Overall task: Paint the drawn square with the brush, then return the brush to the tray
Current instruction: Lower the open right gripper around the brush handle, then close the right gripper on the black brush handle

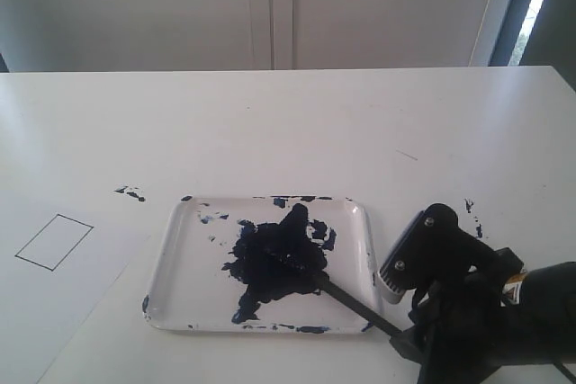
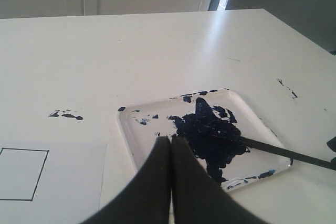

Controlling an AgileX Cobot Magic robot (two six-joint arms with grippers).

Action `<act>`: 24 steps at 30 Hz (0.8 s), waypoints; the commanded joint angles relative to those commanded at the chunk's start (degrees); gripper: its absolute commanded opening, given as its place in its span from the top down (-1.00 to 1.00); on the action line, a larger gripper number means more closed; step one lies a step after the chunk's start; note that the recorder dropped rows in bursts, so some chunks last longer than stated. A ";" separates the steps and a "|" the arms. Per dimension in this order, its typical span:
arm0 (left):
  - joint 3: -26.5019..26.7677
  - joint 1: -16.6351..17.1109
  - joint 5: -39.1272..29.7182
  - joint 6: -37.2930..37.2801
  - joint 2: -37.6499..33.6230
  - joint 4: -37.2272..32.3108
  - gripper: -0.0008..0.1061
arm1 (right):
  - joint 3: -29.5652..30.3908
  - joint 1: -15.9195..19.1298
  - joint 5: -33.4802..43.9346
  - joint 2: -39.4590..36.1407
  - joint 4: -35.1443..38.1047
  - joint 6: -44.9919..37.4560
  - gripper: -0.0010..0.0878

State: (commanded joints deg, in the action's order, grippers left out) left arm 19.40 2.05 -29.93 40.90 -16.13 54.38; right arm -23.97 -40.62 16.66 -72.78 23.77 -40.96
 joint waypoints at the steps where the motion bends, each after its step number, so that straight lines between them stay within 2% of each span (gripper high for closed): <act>1: 0.00 0.00 0.00 0.00 0.00 0.00 0.99 | 0.00 0.00 0.00 -0.16 -0.54 0.00 0.21; 3: 0.00 0.00 0.00 0.00 0.00 0.00 0.99 | 0.00 0.00 0.00 -0.87 -1.40 0.00 0.20; 9: 0.00 0.00 0.00 0.00 0.00 0.00 0.99 | 0.00 0.00 -0.41 -2.65 -1.62 0.00 -0.04; 18: 0.00 0.00 0.00 0.00 0.00 0.00 0.99 | 0.15 0.00 -2.30 -2.79 -1.99 0.00 -0.04; 24: 0.00 0.00 0.00 0.00 0.00 0.00 0.99 | 3.58 0.00 -7.52 -2.79 -1.99 0.00 -0.03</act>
State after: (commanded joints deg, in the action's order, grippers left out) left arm 19.40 2.05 -29.93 40.90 -16.13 54.38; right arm -20.39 -40.62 9.14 -75.57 21.78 -40.96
